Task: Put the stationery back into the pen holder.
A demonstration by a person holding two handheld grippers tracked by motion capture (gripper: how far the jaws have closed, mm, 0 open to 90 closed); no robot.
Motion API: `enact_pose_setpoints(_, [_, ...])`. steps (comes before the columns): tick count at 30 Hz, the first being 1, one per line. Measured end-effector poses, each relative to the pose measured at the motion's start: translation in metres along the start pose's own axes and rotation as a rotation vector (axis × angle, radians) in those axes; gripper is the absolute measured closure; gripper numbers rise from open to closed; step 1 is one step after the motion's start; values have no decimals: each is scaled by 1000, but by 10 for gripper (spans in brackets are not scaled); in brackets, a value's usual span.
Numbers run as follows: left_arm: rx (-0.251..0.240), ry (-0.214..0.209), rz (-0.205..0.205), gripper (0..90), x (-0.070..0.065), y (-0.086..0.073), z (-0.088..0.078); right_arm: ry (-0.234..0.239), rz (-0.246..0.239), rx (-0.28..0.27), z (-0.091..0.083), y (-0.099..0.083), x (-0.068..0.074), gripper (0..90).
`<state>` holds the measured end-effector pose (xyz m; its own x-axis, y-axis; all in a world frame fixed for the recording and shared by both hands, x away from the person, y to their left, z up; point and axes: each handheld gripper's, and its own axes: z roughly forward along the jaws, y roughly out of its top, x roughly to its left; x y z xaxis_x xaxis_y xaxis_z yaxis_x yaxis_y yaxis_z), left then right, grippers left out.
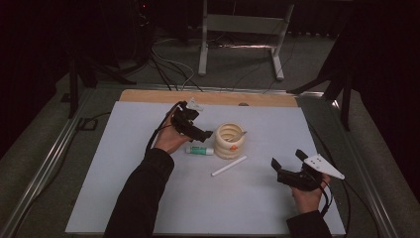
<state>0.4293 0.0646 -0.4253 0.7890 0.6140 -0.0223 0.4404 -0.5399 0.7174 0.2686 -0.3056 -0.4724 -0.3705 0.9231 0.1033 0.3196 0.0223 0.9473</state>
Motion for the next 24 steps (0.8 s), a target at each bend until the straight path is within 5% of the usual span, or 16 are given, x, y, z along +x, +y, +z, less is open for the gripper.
enact_pose_setpoints(24, [98,-15,43,6,-6,-10,25,1,-1,-1,0,0,-1,0])
